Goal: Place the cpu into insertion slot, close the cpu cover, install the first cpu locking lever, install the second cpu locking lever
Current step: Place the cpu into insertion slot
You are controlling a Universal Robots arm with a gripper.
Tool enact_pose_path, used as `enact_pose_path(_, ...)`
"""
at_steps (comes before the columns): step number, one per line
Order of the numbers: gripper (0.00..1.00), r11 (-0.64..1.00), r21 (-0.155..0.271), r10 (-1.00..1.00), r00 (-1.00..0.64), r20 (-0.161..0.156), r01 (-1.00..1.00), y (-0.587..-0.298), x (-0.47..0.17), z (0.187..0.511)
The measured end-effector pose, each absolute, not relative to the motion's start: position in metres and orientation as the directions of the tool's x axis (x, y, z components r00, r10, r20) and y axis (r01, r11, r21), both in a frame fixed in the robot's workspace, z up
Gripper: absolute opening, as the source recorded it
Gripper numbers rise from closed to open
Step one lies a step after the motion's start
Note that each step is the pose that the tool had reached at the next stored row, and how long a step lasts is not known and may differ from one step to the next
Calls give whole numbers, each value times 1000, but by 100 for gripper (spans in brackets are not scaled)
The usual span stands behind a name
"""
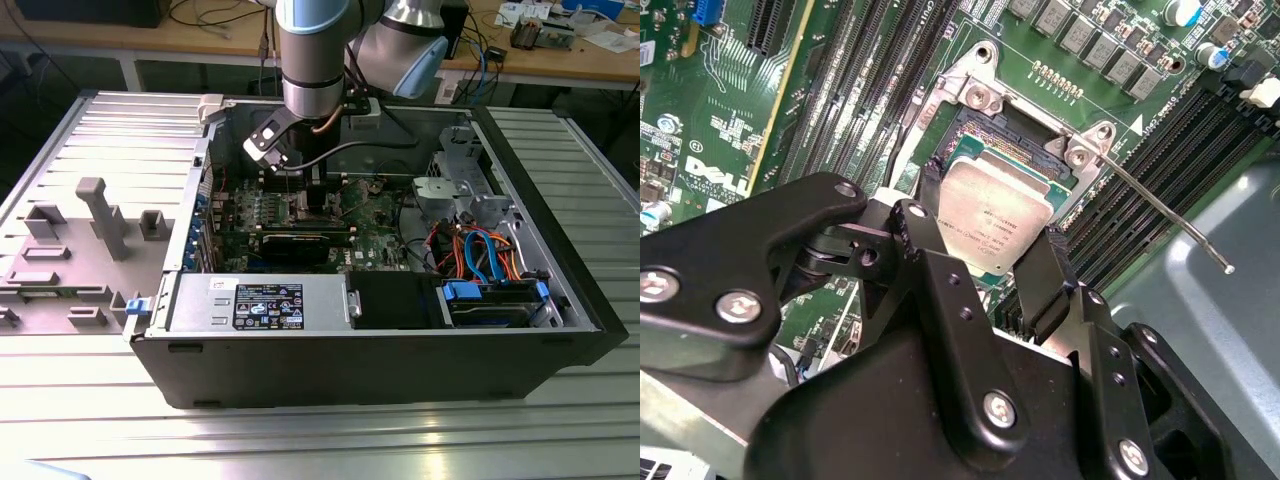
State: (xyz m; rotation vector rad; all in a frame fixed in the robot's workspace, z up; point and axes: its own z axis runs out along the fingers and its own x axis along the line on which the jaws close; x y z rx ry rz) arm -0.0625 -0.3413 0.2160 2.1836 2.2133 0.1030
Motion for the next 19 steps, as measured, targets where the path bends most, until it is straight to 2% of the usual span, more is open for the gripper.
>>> enact_pose_path(19, 54, 9, 68, 1000, -9, 11, 998, -341, -63, 205)
